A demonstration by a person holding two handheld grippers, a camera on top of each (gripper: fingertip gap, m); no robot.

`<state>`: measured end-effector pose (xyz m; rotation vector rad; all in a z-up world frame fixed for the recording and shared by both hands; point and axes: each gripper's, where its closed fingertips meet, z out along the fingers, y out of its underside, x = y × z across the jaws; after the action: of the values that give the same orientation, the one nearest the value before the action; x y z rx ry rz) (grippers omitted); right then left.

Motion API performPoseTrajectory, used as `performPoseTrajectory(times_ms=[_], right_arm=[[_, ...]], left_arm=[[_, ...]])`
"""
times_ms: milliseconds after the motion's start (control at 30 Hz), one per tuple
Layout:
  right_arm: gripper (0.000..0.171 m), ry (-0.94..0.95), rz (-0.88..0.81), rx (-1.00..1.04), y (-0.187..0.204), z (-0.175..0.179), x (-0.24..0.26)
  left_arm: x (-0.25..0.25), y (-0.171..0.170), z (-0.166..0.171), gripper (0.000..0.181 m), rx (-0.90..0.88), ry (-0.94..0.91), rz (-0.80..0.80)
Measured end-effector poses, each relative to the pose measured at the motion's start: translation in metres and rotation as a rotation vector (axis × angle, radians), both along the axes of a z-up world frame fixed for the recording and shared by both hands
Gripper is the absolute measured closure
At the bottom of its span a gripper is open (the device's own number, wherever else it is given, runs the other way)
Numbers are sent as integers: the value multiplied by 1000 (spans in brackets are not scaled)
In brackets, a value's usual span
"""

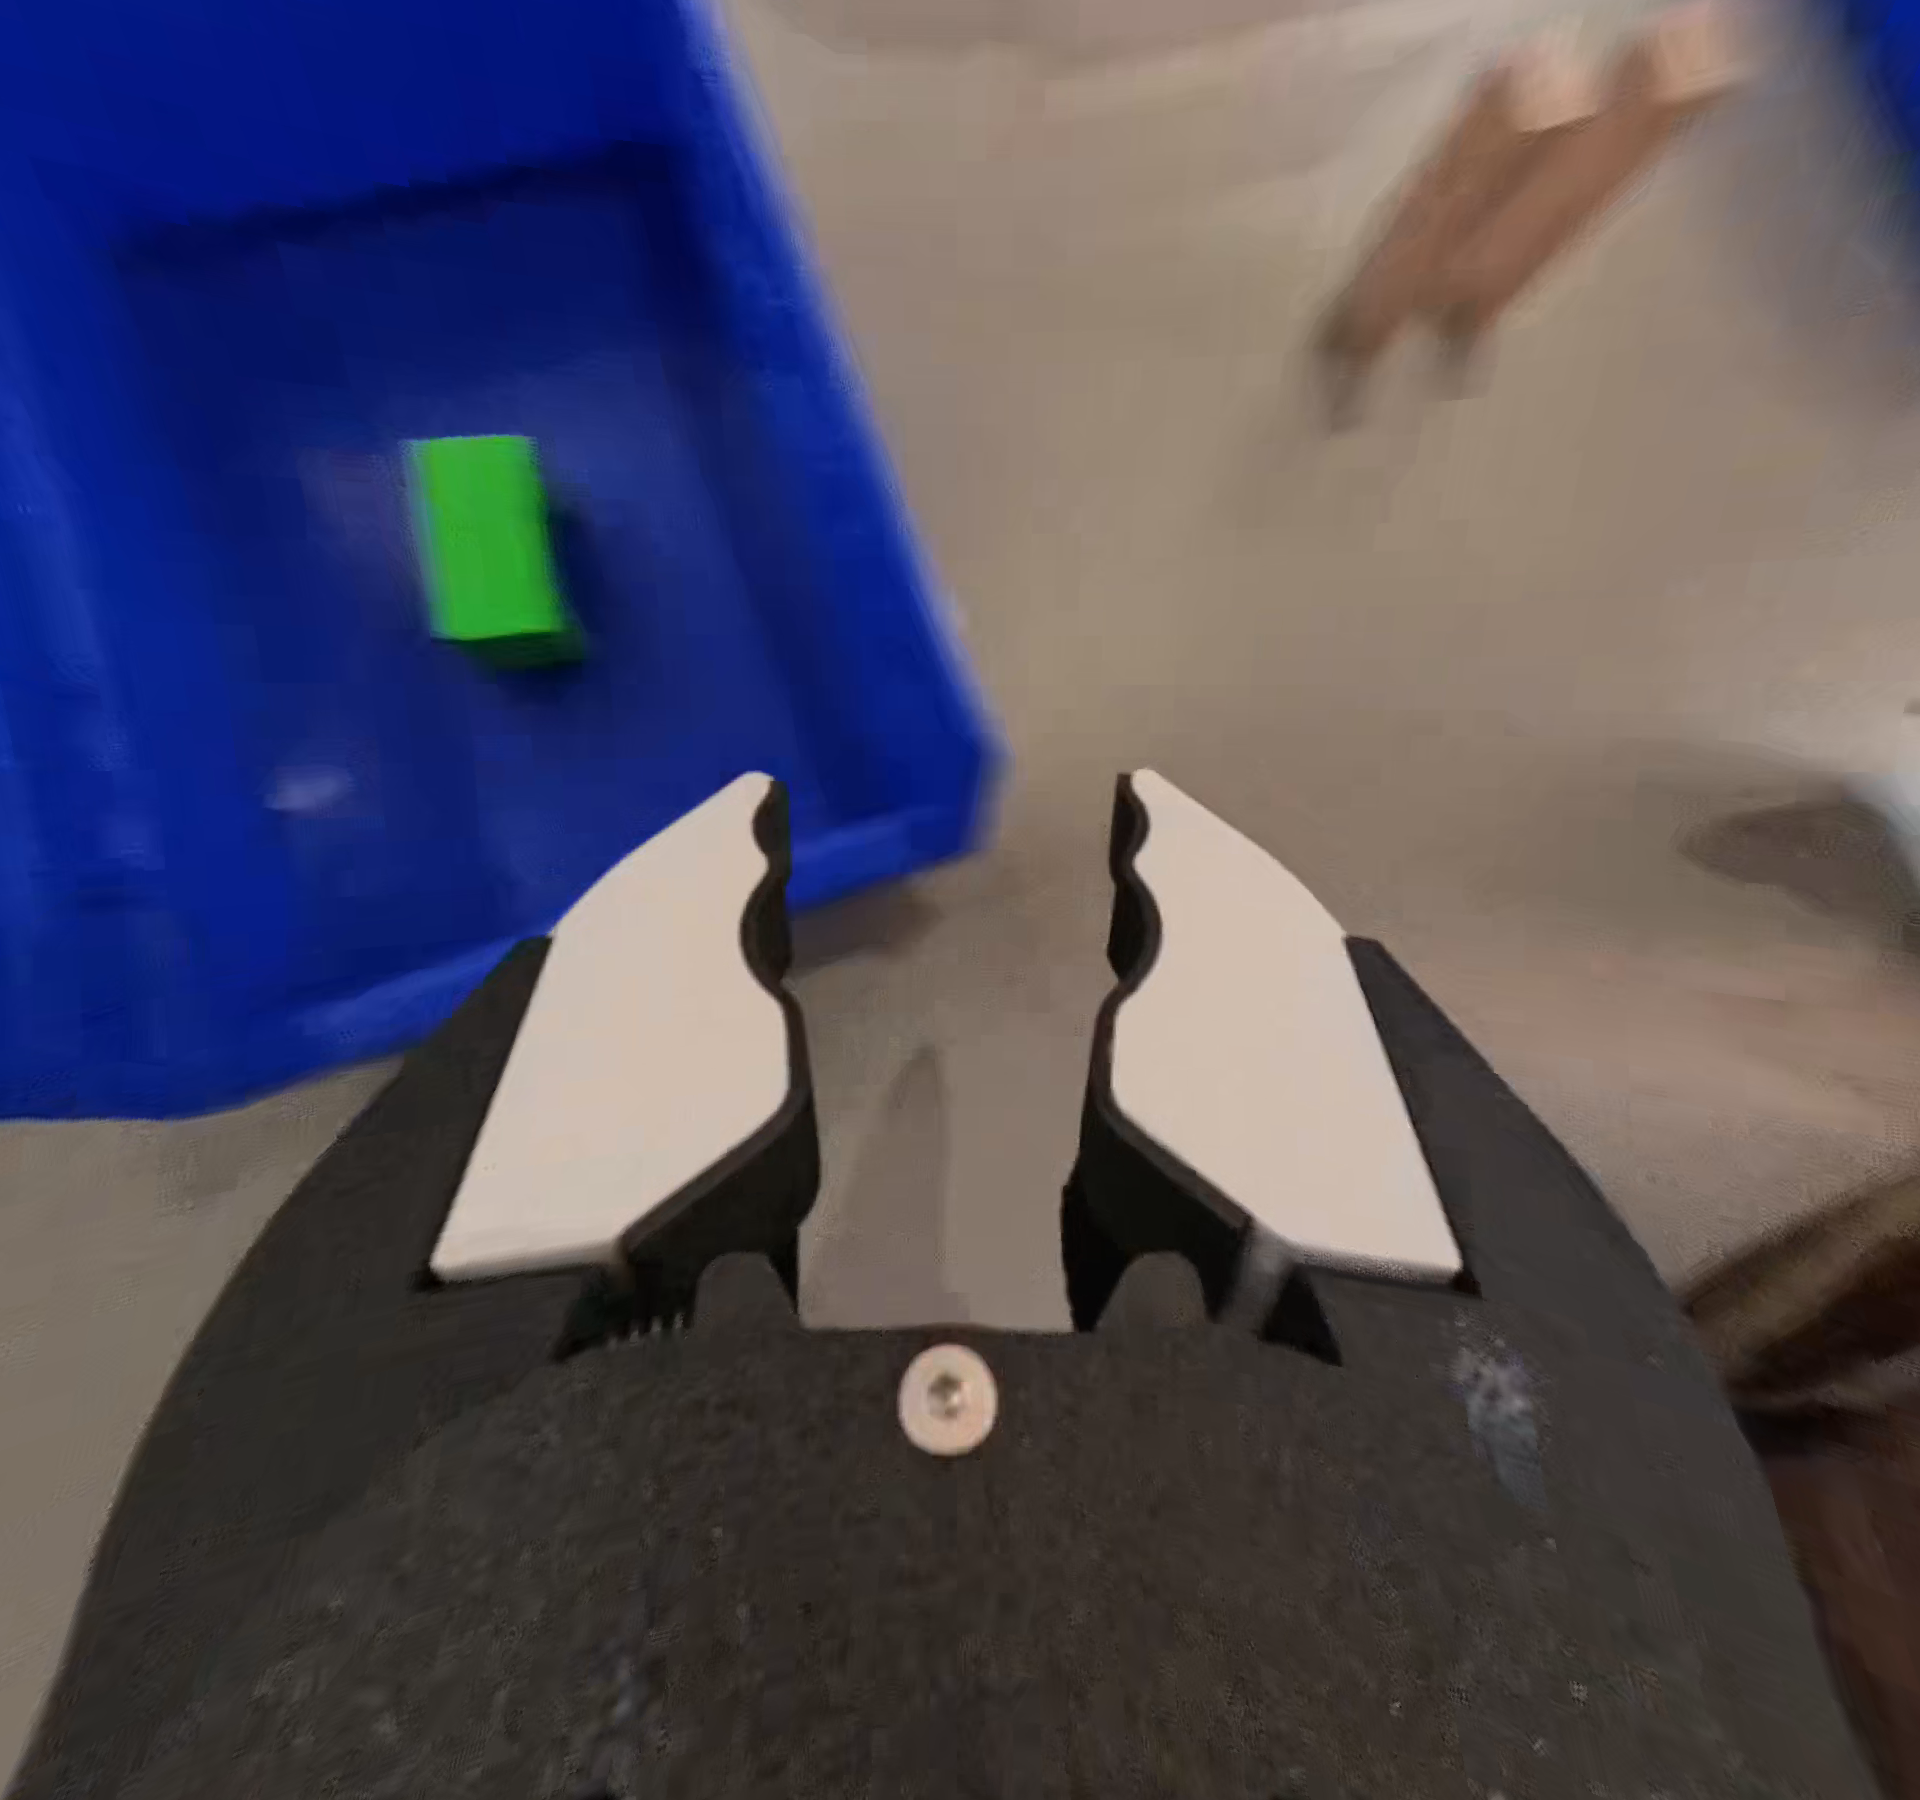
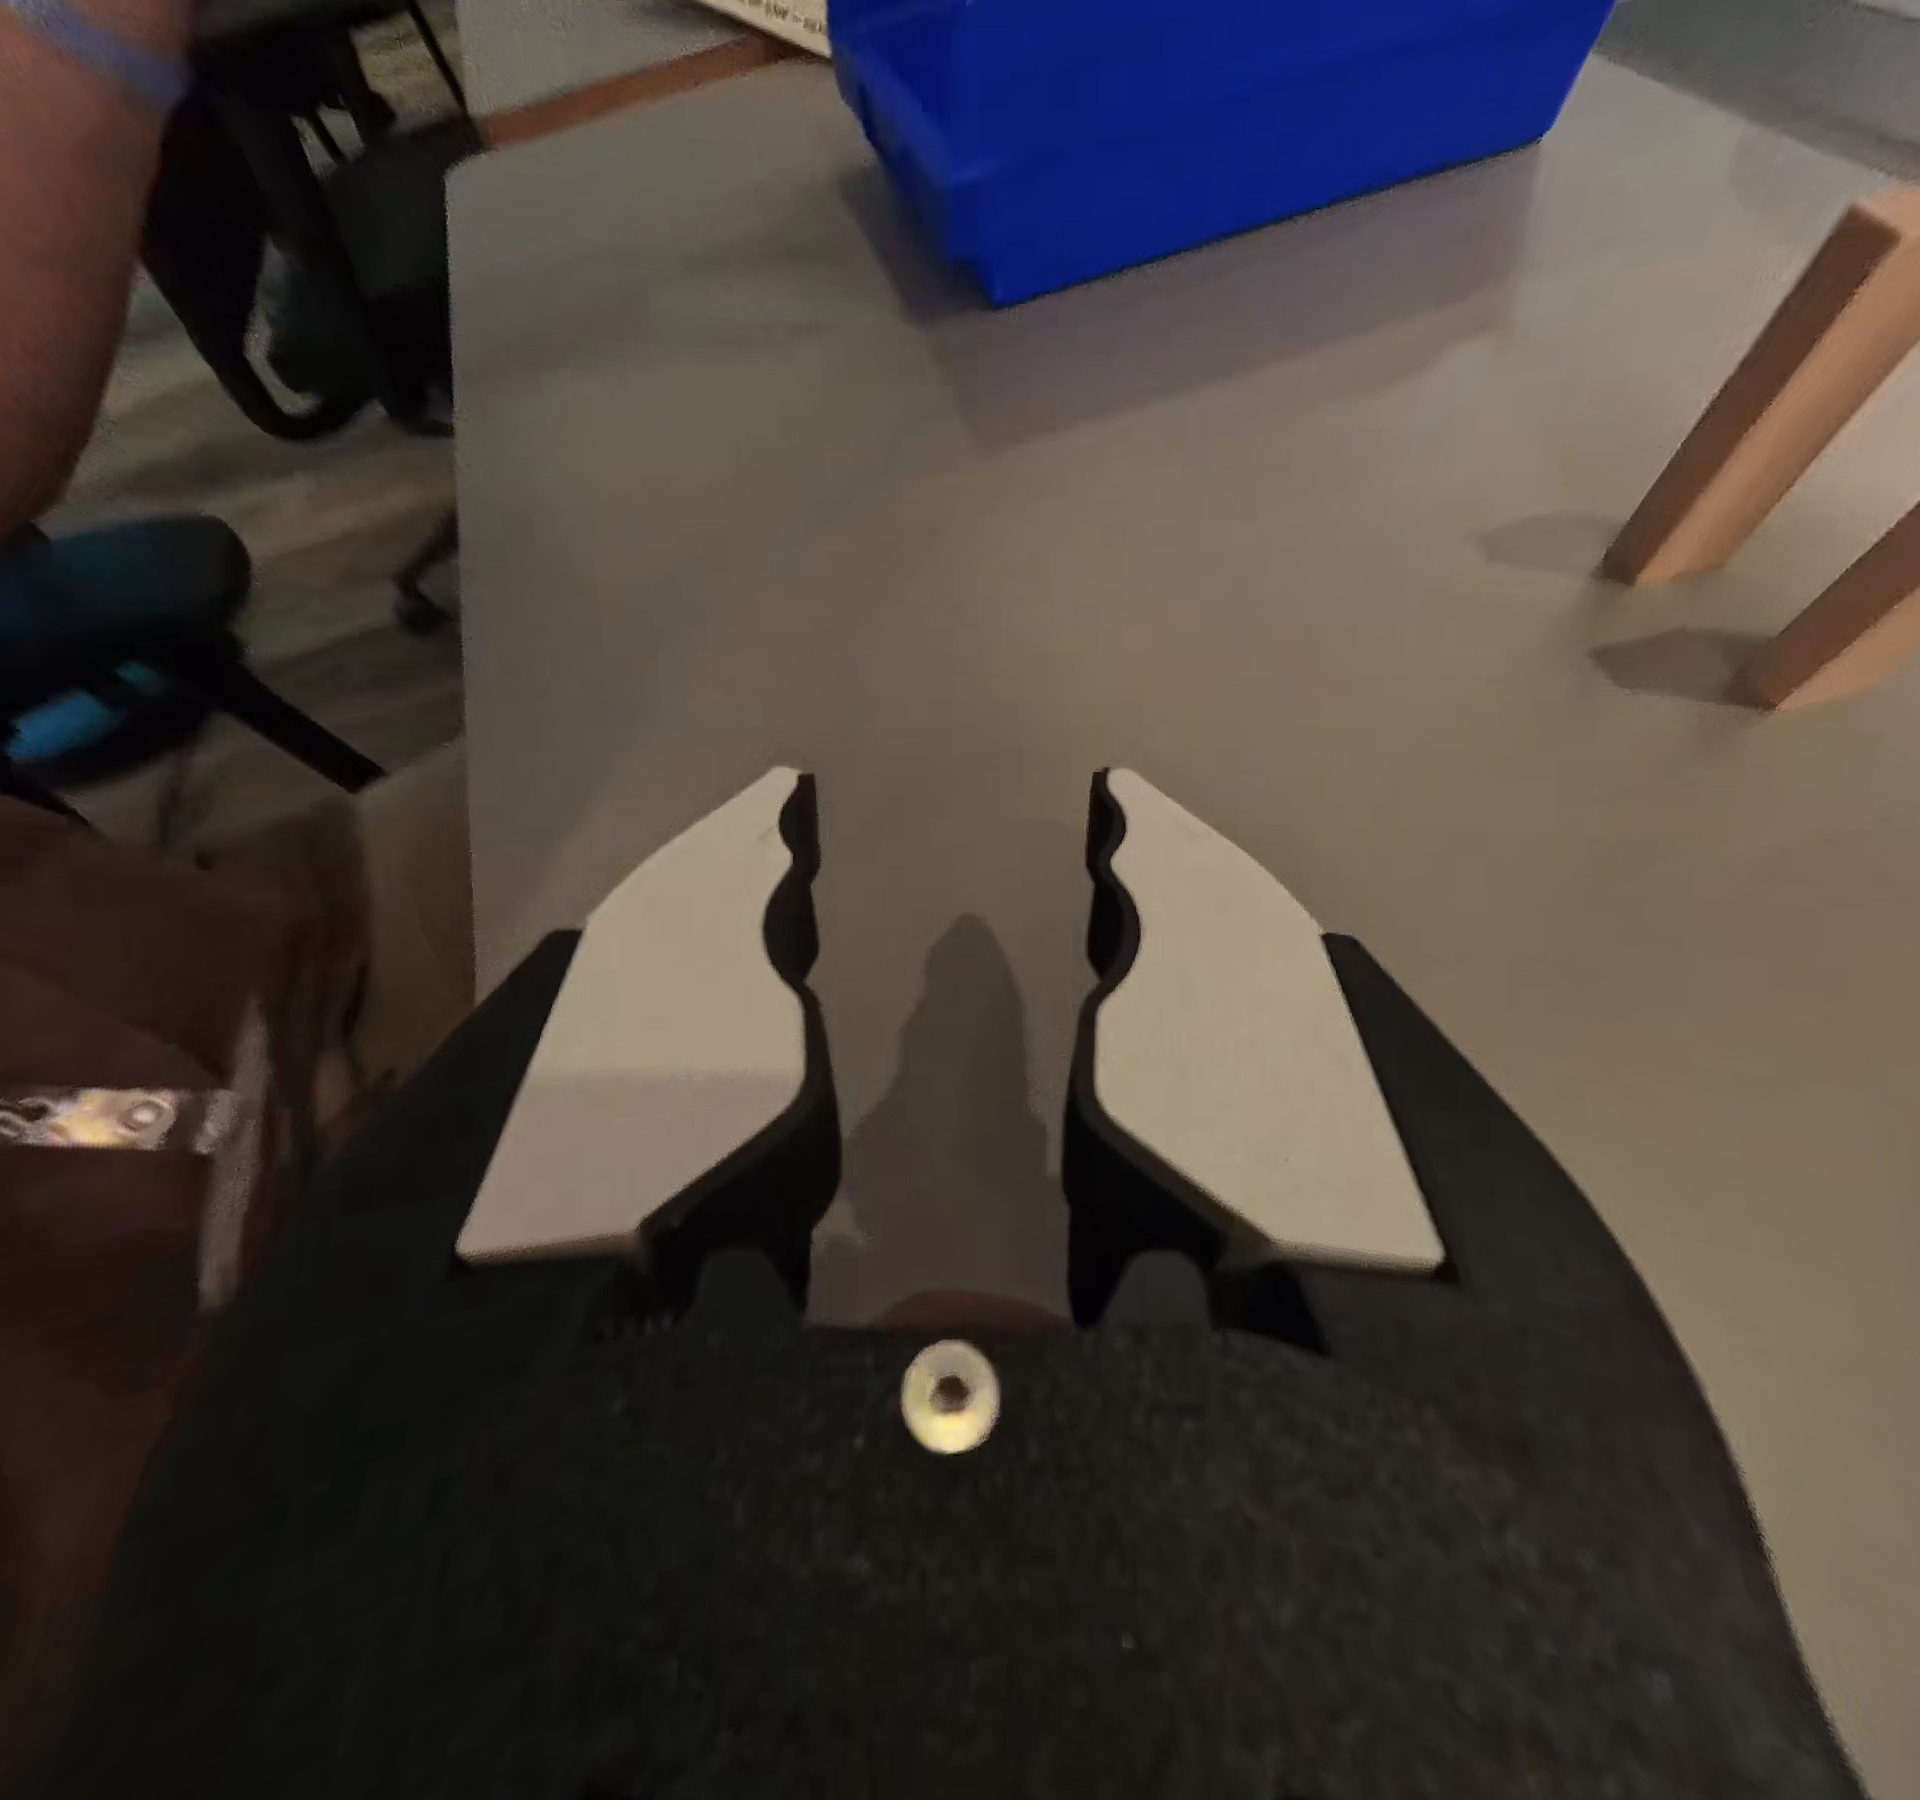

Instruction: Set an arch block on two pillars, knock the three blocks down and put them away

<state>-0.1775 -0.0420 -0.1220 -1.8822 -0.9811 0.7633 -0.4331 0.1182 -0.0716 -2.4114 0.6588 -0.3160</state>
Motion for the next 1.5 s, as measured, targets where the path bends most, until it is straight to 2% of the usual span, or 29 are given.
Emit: performPoseTrajectory(times_ms=[67, 133, 200, 267, 367, 400, 467, 567, 667, 733, 833, 900, 1000, 1133, 1500], right_arm=[[122, -35, 21, 53, -7, -3, -2], [122, -78, 6, 69, -5, -3, 4], [122, -41, -18, 90, -3, 10, 10], [122, -2, -43, 91, -5, 19, 20], [123, 31, -87, 94, -9, 19, 37], [123, 36, -102, 95, -11, 19, 42], [123, 37, -133, 102, -11, 17, 51], [122, 24, -191, 116, -5, 16, 65], [122, 16, -256, 137, 4, 16, 78], [122, 14, -300, 146, 10, 14, 86], [119, 9, -345, 151, 18, 12, 95], [119, 8, -365, 159, 21, 12, 100], [119, 7, -362, 154, 20, 9, 101], [119, -8, -344, 165, 18, 6, 99], [120, 5, -286, 146, 14, 5, 90]], left_arm=[[-25, 50, -17, 123, -60, 107, 28], [-35, 87, -44, 123, -191, 119, 59], [-47, 110, -71, 124, -295, 173, 84], [-62, 125, -89, 125, -326, 267, 113], [-60, 123, -105, 137, -403, 298, 60], [-57, 122, -105, 149, -404, 296, 29], [-51, 121, -94, 149, -399, 298, -18], [-11, 131, -32, 149, -240, 199, -179], [82, 112, 52, 149, 7, 59, -578], [147, 82, 74, 149, 97, 73, -853], [213, 57, 50, 149, 73, 243, -1097], [241, 57, 29, 149, 21, 326, -1153], [267, 59, 5, 149, -65, 358, -1202], [277, 62, -11, 149, -77, 415, -1271], [284, 62, -21, 149, -120, 499, -1340]])
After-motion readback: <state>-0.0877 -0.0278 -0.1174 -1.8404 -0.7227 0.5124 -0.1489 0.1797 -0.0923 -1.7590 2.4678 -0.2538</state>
